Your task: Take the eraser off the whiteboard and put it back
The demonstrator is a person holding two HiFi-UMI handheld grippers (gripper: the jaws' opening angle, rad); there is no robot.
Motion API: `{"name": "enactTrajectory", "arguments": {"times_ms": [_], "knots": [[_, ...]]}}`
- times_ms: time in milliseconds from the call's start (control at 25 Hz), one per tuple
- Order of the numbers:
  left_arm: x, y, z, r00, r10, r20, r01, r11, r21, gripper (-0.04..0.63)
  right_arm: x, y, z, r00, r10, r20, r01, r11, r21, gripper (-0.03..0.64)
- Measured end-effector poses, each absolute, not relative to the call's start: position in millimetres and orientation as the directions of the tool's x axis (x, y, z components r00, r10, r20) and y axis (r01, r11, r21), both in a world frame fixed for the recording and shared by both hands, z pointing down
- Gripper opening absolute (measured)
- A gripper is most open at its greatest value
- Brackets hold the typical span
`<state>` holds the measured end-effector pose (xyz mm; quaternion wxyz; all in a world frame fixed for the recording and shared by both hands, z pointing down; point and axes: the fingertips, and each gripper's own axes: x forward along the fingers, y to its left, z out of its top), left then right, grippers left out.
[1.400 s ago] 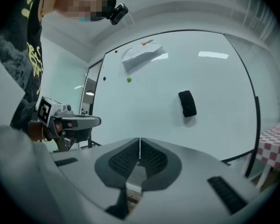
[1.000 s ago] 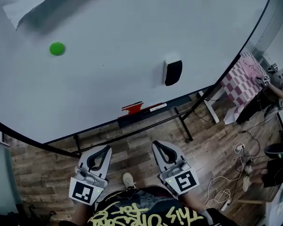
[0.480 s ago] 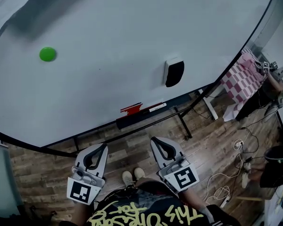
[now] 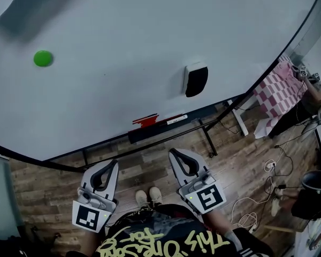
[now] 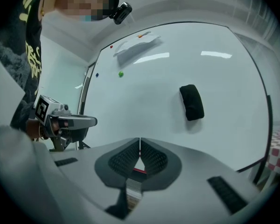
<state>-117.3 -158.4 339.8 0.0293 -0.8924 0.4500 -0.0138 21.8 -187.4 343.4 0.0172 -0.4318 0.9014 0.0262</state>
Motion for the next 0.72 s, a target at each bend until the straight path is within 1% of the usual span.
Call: {"name": "enactTrajectory", "arguments": {"times_ms": [400, 560, 720], "knots": [[-112.0, -159.3, 340.5, 0.576, -0.818, 0.000, -0.816, -0.575, -0.065, 0.006, 68.4, -211.7, 326.4, -0.531, -0.845, -0.061, -0.847, 0.530, 0.042, 0.011], [-114.3, -157.0, 340.5, 0.557, -0.830, 0.002, -0.828, -0.556, -0.066, 0.006, 90.6, -222.9, 328.6, -0.498, -0.867, -0.010, -0.865, 0.496, 0.079, 0.011], [-121.3, -154.3, 343.3, 0.534, -0.845, 0.013, -0.842, -0.534, -0.076, 0.006, 102.4, -237.2, 317.8, -0.478, -0.877, -0.035, -0.875, 0.473, 0.106, 0.018]]}}
